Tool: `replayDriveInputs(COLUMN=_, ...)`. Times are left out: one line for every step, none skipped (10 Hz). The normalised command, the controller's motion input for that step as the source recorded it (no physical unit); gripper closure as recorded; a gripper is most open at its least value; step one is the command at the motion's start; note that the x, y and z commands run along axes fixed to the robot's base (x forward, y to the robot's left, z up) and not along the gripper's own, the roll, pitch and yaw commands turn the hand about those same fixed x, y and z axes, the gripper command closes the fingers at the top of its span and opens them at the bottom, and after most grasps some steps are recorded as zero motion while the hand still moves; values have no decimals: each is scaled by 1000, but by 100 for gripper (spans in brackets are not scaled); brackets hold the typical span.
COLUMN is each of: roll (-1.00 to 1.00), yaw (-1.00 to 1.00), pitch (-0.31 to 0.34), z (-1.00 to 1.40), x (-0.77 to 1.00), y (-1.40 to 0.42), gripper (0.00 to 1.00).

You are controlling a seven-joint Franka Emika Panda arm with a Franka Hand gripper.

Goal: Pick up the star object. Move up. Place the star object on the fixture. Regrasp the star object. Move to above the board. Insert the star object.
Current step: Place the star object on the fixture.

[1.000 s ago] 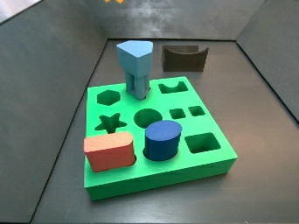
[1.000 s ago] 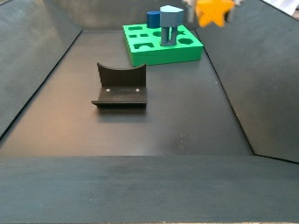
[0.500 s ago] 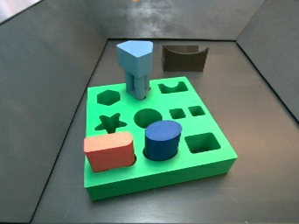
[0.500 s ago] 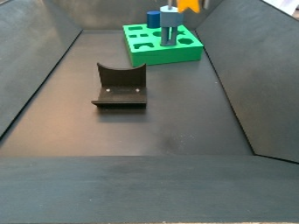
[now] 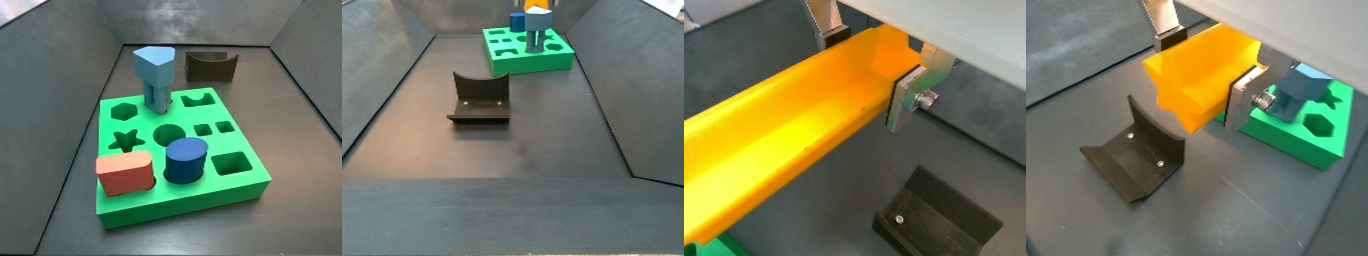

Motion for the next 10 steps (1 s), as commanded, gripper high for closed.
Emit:
replayDriveInputs(roll=-1000, yaw=136, pitch=-36, z=-326, x=1000, y=391, gripper=100)
replayDriveInputs(roll=-1000, yaw=126, pitch=-25, z=-263, x=1000, y=312, gripper=100)
replayDriveInputs(roll=-1000, yaw=112, pitch=8, z=-202, x=1000, y=248, gripper=100)
replayDriveInputs(roll=-1000, yaw=106, pitch=38, z=-174, x=1000, y=232, gripper=100)
replayDriveInputs(roll=-945, yaw=78, pitch=100, z=-119, x=1000, y=193, gripper=100)
replayDriveInputs(roll=-773, yaw=43, pitch=122, z=-84, x=919, y=153, gripper=100)
replayDriveInputs(roll=-601, yaw=3, pitch=135, z=-49, x=820, y=106, gripper=100)
replayDriveInputs(roll=-373, yaw=-34, pitch=136, z=-22, x=683, y=75, gripper=100)
replayDriveInputs(roll=-254, yaw=-49, pitch=127, z=-11, x=579, y=50, gripper=100)
replayDriveInputs(roll=-199, yaw=-52, pitch=109, z=-5, x=470, y=41, gripper=100)
